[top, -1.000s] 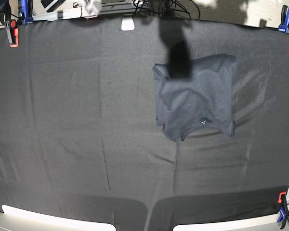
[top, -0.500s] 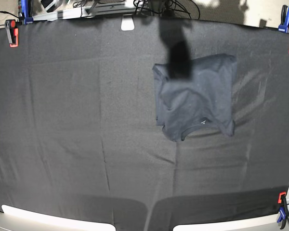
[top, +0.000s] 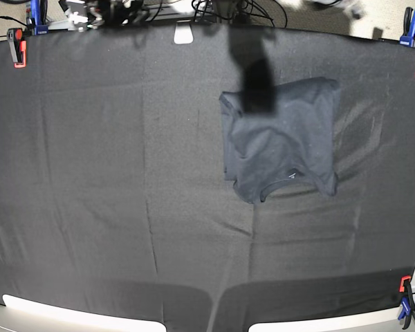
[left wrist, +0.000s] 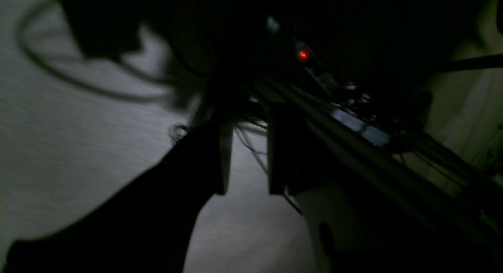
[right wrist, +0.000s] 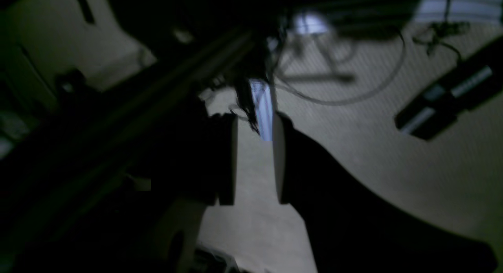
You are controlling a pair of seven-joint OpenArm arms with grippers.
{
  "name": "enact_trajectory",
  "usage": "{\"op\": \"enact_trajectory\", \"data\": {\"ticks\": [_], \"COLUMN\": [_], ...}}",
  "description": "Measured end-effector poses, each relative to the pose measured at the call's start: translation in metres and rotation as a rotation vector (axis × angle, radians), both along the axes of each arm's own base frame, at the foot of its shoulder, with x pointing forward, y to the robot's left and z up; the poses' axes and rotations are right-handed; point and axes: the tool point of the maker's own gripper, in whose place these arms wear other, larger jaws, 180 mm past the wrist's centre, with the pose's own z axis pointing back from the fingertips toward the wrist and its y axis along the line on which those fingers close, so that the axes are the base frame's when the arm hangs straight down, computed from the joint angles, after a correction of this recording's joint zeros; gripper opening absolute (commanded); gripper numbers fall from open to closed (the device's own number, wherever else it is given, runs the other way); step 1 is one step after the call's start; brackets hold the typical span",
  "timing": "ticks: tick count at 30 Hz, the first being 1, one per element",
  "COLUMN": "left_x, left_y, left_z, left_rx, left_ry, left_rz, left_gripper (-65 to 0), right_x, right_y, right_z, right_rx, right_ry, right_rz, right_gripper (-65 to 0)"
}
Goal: Layout the t-shirt on the table in an organized manner, then fold the t-shirt properly
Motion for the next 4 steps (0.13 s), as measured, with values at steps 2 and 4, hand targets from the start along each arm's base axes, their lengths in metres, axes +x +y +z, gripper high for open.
{"op": "enact_trajectory", "data": {"ticks": [2,4], "left_x": [-0.002,-0.004], "left_y": [-0.014,-0.018], "left_z": [-0.001,-0.001], "left_rx": [-0.016,-0.022], "left_ry": [-0.008,-0.005], "left_rz": [0.013,0.015], "left_gripper": [-51.2,-51.2], "right_x": [-0.002,-0.002], "right_y": [-0.001,-0.001], "right_z": [0.000,0.000], "right_rx": [-0.004,-0.003], "right_ry": [0.006,0.005], "right_rz": [0.008,0.006], "right_gripper": [-49.8,-49.8]}}
